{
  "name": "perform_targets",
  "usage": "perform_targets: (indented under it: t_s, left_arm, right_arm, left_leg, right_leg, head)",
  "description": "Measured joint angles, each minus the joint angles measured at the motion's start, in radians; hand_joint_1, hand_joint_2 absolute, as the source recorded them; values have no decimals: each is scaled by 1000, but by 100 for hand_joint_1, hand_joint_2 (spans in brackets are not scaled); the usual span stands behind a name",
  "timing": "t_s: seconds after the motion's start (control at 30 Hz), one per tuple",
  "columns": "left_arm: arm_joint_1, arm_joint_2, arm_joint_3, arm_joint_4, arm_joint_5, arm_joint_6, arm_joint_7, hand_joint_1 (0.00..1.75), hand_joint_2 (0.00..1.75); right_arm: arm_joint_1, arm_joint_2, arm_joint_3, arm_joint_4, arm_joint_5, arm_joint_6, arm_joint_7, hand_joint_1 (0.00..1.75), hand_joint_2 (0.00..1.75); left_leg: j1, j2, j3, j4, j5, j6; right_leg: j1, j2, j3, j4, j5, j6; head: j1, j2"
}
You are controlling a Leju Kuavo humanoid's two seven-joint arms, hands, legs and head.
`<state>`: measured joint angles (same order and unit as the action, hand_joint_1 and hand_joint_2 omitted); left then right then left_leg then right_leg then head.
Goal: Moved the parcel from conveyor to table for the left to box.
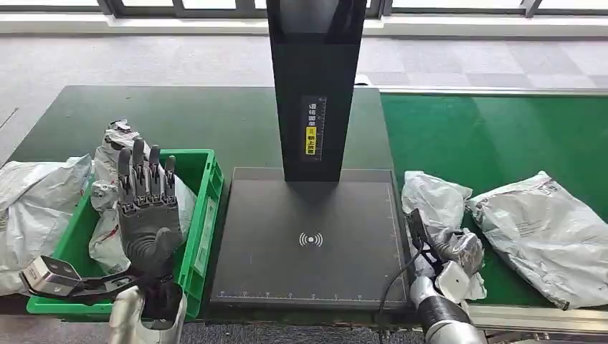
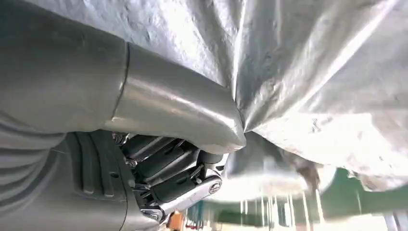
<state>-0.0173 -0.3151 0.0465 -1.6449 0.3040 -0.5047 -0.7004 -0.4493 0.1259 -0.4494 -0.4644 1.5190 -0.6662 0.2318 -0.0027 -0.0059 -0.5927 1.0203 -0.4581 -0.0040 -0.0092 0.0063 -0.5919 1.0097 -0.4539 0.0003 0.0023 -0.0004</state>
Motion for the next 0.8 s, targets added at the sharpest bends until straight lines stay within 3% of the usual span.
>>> perform_targets:
  t_s: [0.13, 0.27, 0.43, 0.57, 0.8]
  left_arm:
    - [0, 0, 0, -4, 0, 5, 0, 0, 175]
    - [0, 0, 0, -3, 0, 8, 0, 0, 175]
    - [-2, 0, 0, 9, 0, 2, 0, 0, 175]
    - [-5, 1, 0, 23, -2, -3, 0, 0, 175]
    - [-7, 2, 0, 38, -8, -4, 0, 0, 175]
  right_arm:
    - [73, 37, 0, -205, -43, -33, -130, 175, 175]
    - [157, 107, 0, -488, -111, -36, -342, 175, 175]
    - [244, 165, -3, -884, -332, -38, -618, 175, 175]
    - [273, 169, -3, -1112, -409, -39, -675, 175, 175]
    - [287, 169, -1, -1271, -502, -35, -779, 175, 175]
  left_leg:
    - [0, -1, -1, 0, 0, 0]
    - [0, -1, -1, 0, 0, 0]
    - [0, -3, -2, 0, 0, 0]
    - [-1, 0, -1, 0, -1, 1]
    - [-1, 0, -1, 0, -1, 1]
  right_leg:
    - [0, -2, 0, 0, -1, 0]
    - [0, -2, -2, 0, -1, 0]
    - [0, -3, -2, 0, -2, 0]
    - [-1, -1, -2, 0, -2, 0]
    - [-1, -1, -2, 0, -1, 0]
  head:
    - [0, 0]
    - [0, 0]
    - [0, 0]
    - [1, 0]
    - [0, 0]
